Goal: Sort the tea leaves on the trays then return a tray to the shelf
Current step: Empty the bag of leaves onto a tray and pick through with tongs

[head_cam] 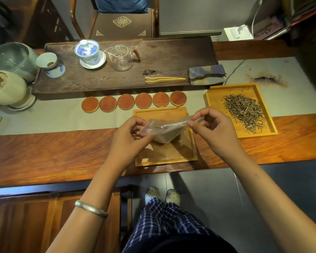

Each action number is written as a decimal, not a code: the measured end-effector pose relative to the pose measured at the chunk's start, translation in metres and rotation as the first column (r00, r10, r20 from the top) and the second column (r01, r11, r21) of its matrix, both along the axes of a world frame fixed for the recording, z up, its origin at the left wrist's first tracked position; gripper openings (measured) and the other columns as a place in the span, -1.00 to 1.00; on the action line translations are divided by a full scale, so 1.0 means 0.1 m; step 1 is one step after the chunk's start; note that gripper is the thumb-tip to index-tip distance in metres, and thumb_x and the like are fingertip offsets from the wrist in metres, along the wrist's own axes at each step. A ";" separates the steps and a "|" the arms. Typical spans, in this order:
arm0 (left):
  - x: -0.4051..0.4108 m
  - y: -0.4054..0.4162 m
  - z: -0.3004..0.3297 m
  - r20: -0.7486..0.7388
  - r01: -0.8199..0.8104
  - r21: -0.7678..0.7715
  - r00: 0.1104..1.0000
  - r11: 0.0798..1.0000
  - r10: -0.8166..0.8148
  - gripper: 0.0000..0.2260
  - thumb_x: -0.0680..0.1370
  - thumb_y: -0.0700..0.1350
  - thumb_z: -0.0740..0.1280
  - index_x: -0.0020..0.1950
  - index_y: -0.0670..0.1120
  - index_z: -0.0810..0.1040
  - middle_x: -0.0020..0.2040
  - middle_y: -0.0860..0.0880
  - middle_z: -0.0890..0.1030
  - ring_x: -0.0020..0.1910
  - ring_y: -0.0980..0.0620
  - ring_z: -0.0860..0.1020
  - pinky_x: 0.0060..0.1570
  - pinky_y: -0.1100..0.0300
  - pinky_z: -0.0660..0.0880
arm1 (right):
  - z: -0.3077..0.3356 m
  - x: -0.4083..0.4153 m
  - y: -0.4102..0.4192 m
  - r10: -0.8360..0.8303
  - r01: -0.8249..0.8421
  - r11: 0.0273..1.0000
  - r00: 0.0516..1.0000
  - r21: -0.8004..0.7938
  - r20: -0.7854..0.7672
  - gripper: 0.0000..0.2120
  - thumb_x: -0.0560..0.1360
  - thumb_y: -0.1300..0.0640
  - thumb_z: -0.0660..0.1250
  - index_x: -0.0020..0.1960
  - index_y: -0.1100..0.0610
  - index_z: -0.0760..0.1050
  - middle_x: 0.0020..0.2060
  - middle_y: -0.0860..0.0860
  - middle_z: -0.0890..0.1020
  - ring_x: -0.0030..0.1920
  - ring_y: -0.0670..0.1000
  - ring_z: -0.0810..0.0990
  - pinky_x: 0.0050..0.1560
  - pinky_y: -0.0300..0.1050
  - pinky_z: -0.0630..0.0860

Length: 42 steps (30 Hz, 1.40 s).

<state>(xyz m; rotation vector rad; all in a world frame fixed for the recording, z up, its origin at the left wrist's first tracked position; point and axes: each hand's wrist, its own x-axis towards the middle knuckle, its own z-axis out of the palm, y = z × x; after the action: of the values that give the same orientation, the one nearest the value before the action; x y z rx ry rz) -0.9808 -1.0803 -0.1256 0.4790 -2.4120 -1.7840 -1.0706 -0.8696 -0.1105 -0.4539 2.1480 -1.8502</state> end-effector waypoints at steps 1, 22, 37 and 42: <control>-0.01 0.00 0.01 -0.019 -0.006 -0.007 1.000 1.000 0.006 -0.80 0.42 -0.20 0.49 -0.05 -0.03 0.54 -0.15 0.04 0.62 -0.24 0.19 0.54 -0.27 0.40 0.48 | 0.02 0.00 0.00 -0.001 0.001 1.000 1.000 -0.008 -0.005 -0.88 0.42 0.29 0.43 -0.11 0.15 0.53 -0.33 -0.15 0.55 -0.30 -0.09 0.47 -0.23 -0.18 0.51; -0.13 -0.01 0.27 -0.132 -0.060 -0.109 0.990 0.992 0.046 -0.87 0.47 -0.16 0.44 -0.03 -0.14 0.57 -0.15 -0.10 0.62 -0.14 -0.10 0.56 -0.16 -0.07 0.52 | 0.33 -0.09 -0.02 0.020 -0.022 1.000 0.994 -0.015 -0.110 -0.88 0.43 0.30 0.42 -0.08 0.20 0.51 -0.25 -0.04 0.55 -0.26 -0.04 0.49 -0.23 -0.24 0.50; -0.15 -0.05 0.37 -0.205 -0.071 -0.132 0.978 0.989 0.043 -0.89 0.46 -0.14 0.44 -0.05 -0.09 0.55 -0.15 -0.02 0.62 -0.16 -0.08 0.62 -0.16 -0.16 0.55 | 0.45 -0.13 -0.05 0.013 -0.016 1.000 0.988 -0.015 -0.156 -0.86 0.43 0.28 0.42 -0.07 0.30 0.51 -0.26 -0.05 0.55 -0.26 0.05 0.48 -0.25 -0.15 0.50; -0.14 -0.05 0.38 -0.208 -0.064 -0.135 0.977 0.989 0.035 -0.88 0.47 -0.19 0.44 -0.04 -0.16 0.55 -0.15 -0.08 0.62 -0.15 -0.14 0.61 -0.16 -0.20 0.53 | 0.48 -0.11 -0.06 0.019 -0.018 1.000 0.988 0.010 -0.150 -0.88 0.44 0.28 0.42 -0.07 0.26 0.51 -0.22 0.03 0.56 -0.25 0.08 0.49 -0.23 0.04 0.51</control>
<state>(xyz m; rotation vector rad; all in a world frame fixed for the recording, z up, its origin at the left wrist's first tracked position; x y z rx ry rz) -0.9944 -1.0854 -0.0878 0.3200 -2.3402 -1.5451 -1.0813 -0.8753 -0.0627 -0.6277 2.2383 -1.8503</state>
